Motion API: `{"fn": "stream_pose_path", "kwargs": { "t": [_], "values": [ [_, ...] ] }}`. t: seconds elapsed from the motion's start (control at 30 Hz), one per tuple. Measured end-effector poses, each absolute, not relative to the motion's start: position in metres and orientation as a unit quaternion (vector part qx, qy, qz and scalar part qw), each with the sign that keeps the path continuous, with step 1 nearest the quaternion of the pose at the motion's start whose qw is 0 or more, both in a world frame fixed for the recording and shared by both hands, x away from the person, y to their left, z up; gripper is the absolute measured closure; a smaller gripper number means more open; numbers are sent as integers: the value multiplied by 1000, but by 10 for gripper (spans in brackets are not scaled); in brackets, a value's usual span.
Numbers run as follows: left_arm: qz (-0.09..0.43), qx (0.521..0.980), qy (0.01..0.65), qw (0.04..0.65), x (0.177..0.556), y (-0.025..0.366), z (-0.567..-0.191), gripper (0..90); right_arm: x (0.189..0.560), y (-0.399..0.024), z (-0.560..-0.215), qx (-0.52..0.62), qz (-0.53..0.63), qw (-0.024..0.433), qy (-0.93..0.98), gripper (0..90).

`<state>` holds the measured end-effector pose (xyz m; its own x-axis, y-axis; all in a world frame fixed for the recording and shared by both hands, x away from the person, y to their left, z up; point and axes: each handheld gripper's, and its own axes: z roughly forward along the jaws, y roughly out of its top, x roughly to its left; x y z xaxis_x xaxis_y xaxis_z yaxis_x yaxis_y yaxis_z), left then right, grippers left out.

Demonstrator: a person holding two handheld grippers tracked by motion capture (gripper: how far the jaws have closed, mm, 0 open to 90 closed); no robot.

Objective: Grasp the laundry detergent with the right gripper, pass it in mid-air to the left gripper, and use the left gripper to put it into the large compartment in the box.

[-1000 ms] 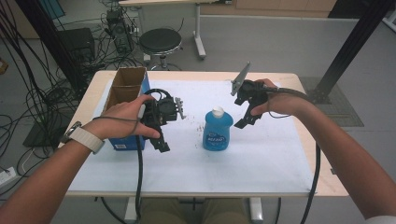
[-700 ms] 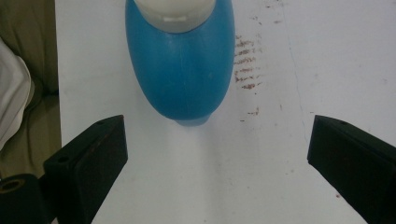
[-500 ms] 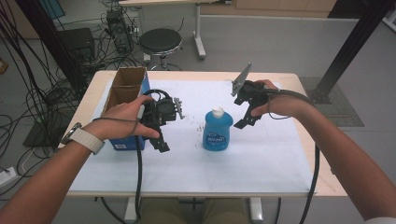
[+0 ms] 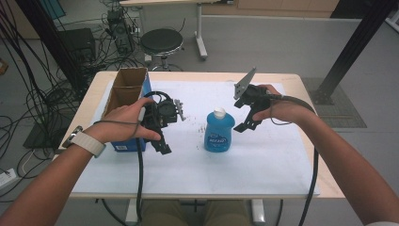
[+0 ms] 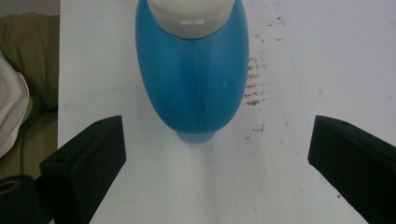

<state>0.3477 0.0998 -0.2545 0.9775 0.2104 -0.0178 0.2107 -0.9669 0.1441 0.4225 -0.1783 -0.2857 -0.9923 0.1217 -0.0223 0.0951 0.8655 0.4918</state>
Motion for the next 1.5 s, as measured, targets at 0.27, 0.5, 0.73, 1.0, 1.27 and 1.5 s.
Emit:
{"fn": "stream_pose_path", "kwargs": {
  "t": [0.27, 0.5, 0.73, 1.0, 1.27, 1.5],
  "values": [
    [-2, 991, 109, 78, 348, 98, -259, 103, 420, -182, -298, 53, 280, 27, 958, 38],
    [-3, 991, 111, 80, 348, 99, -261, 103, 420, -183, -305, 52, 291, 29, 955, 37],
    [-3, 990, 113, 83, 348, 99, -262, 103, 420, -184, -314, 51, 300, 31, 952, 38],
    [-4, 990, 112, 82, 347, 100, -264, 103, 420, -181, -325, 49, 322, 25, 945, 36],
    [-5, 990, 116, 83, 347, 102, -266, 103, 420, -182, -330, 47, 342, 24, 938, 34],
    [-7, 990, 117, 82, 346, 101, -266, 103, 419, -183, -335, 48, 356, 22, 933, 30]
  ]
}}
